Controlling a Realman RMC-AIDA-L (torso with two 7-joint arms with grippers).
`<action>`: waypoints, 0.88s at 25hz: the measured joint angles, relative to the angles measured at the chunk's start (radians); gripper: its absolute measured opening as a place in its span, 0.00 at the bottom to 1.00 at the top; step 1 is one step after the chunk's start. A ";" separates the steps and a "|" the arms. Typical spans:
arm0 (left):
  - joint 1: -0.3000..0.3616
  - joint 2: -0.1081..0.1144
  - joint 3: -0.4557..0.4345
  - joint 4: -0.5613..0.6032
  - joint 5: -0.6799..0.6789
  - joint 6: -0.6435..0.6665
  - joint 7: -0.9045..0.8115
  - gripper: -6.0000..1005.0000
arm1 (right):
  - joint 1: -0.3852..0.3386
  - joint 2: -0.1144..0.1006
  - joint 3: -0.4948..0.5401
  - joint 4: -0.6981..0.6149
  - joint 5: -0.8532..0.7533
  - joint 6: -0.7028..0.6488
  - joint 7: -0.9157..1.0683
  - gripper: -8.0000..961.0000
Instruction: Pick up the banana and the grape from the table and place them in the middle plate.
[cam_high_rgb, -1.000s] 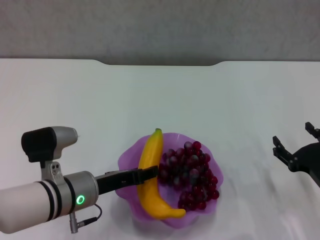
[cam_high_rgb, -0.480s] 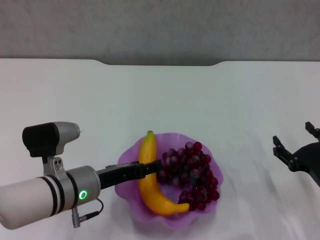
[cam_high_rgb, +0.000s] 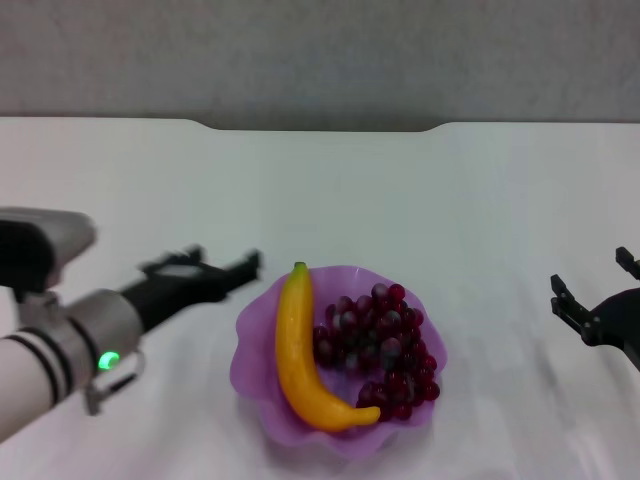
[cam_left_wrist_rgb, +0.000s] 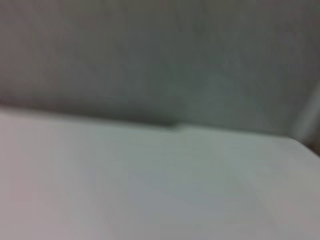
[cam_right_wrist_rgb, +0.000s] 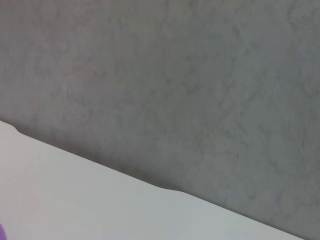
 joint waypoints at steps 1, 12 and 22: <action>0.024 -0.001 -0.004 -0.030 0.000 0.041 0.045 0.89 | 0.000 0.000 0.000 0.001 0.000 0.000 0.000 0.93; -0.001 -0.002 0.058 0.043 0.031 0.493 0.301 0.89 | 0.004 0.002 -0.003 0.004 0.000 -0.001 -0.005 0.93; -0.046 0.002 0.389 0.245 0.557 1.155 -0.267 0.89 | 0.006 0.002 -0.001 0.004 0.000 -0.002 -0.005 0.93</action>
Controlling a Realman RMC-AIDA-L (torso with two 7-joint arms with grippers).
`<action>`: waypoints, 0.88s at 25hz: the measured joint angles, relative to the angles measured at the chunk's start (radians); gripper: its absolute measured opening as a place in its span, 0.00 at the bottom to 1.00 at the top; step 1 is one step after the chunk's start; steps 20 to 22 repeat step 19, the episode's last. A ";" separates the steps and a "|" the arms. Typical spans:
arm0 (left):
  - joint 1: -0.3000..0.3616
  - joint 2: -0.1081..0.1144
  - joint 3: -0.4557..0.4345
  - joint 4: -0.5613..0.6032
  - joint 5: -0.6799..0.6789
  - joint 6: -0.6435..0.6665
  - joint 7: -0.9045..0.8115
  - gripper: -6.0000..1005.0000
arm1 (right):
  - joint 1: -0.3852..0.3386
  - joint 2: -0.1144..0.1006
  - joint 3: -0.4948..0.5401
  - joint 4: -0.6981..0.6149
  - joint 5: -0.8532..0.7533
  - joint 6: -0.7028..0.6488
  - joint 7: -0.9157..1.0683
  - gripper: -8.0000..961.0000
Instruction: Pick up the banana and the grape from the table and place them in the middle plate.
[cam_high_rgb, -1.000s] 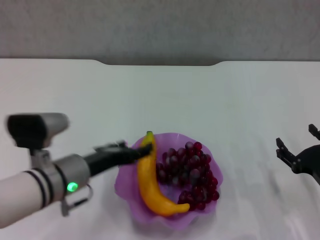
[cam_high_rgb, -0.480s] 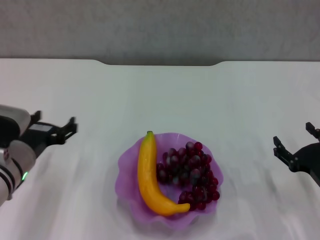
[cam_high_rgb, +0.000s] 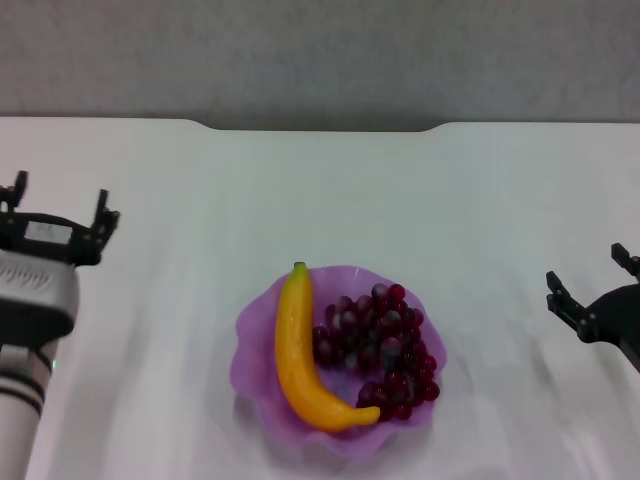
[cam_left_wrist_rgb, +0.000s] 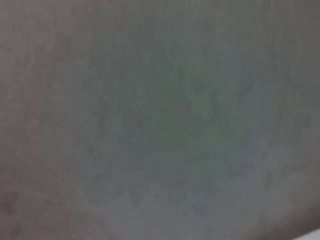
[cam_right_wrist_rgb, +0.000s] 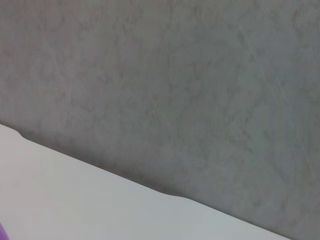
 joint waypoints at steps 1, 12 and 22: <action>0.002 0.000 0.008 0.012 0.030 0.010 -0.050 0.89 | 0.000 0.000 -0.001 0.000 0.000 -0.001 0.000 0.93; -0.078 -0.001 0.086 0.396 0.377 0.119 -0.942 0.89 | -0.005 0.001 -0.002 0.008 0.000 -0.011 0.009 0.93; -0.069 -0.002 0.085 0.465 0.390 0.266 -1.041 0.89 | -0.008 0.003 -0.009 0.017 0.000 -0.012 0.086 0.93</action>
